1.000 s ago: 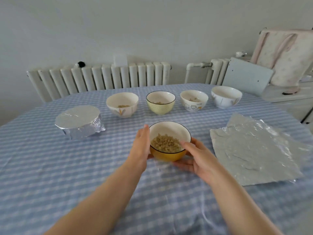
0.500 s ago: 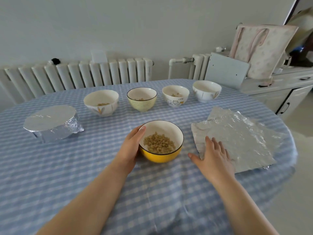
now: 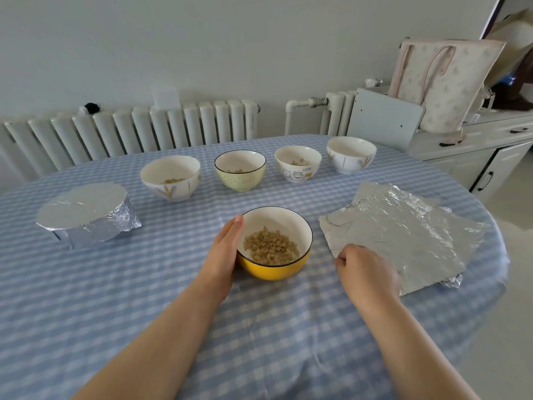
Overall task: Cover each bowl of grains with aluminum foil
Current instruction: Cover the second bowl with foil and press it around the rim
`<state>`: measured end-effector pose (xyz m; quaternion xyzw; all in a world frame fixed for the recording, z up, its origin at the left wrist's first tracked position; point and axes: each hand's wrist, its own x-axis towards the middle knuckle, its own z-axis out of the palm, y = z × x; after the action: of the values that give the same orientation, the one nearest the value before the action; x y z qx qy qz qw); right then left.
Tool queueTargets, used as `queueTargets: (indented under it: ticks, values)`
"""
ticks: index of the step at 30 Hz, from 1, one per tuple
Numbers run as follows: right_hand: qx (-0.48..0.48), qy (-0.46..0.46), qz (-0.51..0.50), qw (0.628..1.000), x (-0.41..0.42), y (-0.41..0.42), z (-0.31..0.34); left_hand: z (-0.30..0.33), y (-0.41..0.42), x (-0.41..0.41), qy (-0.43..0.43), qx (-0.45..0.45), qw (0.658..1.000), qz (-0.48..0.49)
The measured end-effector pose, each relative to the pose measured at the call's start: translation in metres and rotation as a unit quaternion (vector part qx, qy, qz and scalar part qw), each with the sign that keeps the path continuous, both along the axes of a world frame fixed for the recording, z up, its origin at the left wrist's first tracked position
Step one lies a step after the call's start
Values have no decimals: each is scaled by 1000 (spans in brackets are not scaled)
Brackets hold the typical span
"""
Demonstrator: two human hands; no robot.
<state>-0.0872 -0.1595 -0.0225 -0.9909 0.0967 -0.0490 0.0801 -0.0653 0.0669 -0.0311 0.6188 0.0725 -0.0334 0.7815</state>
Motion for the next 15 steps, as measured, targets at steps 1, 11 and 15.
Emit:
queueTargets:
  ticks: [1, 11, 15]
  values:
    - [-2, -4, -3, 1000, 0, -1, 1, 0, 0, 0, 1, -1, 1000, -2]
    - [87, -99, -36, 991, 5, -26, 6, -1, 1, 1, 6, 6, 1000, -12]
    - [149, -179, -25, 972, 7, -29, 14, -1, 0, 0, 7, 8, 1000, -17]
